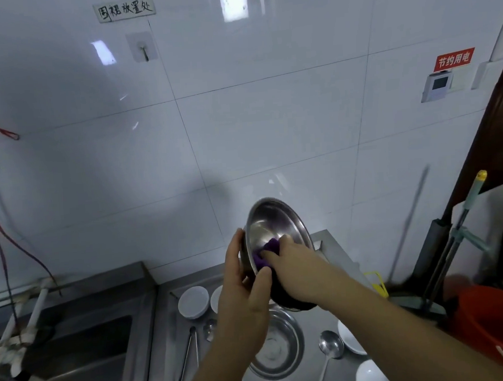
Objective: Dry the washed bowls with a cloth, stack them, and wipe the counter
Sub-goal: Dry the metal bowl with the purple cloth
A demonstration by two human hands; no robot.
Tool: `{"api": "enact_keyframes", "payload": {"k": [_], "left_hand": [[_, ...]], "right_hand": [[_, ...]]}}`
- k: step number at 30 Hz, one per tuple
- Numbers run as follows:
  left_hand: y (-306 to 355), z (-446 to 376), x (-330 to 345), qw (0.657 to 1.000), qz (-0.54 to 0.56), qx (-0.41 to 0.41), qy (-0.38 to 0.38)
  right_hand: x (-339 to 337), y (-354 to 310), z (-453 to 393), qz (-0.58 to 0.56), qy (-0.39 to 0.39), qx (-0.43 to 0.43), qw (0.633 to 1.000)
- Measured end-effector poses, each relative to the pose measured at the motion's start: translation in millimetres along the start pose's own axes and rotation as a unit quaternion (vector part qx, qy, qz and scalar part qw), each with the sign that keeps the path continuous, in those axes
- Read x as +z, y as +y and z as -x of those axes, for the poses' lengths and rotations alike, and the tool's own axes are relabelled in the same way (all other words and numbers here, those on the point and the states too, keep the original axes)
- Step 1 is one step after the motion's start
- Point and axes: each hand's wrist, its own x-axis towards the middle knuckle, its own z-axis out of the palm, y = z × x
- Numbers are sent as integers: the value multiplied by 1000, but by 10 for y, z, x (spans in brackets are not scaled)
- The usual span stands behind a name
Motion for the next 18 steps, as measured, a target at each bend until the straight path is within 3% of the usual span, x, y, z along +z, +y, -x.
{"api": "enact_keyframes", "payload": {"k": [1,2,4,6,12,14,18], "left_hand": [[0,-3,-6,1000,-16,4,-5],[0,-2,-18,999,-36,7,-13],[-6,-6,-57,997,-71,12,-34],[-29,-4,-105,995,-89,8,-50],[-147,8,-196,984,-138,1,-116],[-147,-20,-255,966,-216,26,-137],[-175,-79,-398,896,-384,133,-181]], "right_hand": [[8,-16,29,-144,3,33,989],[2,-40,65,-311,5,64,948],[10,-39,98,-577,-2,97,811],[29,-12,91,-675,-1,107,730],[0,214,-23,-814,27,153,560],[5,319,-17,-838,7,144,526],[98,492,-8,-824,-42,110,554]]}}
